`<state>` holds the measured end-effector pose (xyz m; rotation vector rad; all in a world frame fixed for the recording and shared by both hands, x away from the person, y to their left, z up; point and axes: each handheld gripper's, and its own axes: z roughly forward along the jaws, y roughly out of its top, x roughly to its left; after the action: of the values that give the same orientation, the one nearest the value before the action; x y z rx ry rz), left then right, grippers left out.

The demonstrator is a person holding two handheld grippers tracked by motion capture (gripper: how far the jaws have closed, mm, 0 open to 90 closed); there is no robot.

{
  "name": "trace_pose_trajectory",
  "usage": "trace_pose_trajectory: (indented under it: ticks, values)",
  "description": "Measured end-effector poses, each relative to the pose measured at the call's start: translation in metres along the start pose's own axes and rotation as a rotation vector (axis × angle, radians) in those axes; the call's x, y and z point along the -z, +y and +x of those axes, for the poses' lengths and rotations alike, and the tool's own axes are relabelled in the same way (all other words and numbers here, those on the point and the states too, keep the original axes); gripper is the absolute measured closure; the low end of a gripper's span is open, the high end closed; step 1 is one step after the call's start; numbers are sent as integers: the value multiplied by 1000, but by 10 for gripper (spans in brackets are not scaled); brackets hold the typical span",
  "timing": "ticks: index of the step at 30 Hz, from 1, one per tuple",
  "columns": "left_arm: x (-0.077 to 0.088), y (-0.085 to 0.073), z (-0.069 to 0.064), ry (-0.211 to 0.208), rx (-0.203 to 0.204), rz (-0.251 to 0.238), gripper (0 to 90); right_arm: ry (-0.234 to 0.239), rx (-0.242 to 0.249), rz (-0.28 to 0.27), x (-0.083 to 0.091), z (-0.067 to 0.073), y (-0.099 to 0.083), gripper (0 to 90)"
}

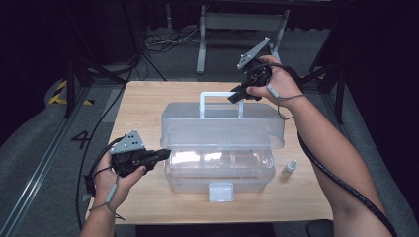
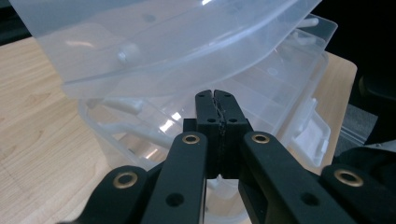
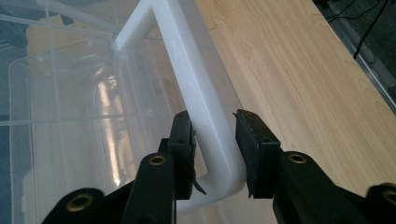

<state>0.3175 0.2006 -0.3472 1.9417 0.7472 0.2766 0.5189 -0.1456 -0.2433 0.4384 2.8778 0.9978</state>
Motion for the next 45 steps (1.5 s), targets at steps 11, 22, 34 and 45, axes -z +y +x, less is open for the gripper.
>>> trace_pose_trajectory:
  ticks: [11,22,34,45]
  values:
    - [-3,1,-1,27,15,-31,898,-9,-4,-13,0,3,-2,686]
    - [-7,5,0,33,5,-14,898,-59,-9,-122,17,7,-6,619]
    - [-8,14,4,47,-9,-13,898,-139,-42,-255,64,13,-28,594]
    - [-12,25,10,40,-9,-33,897,-190,-67,-318,99,31,-56,604]
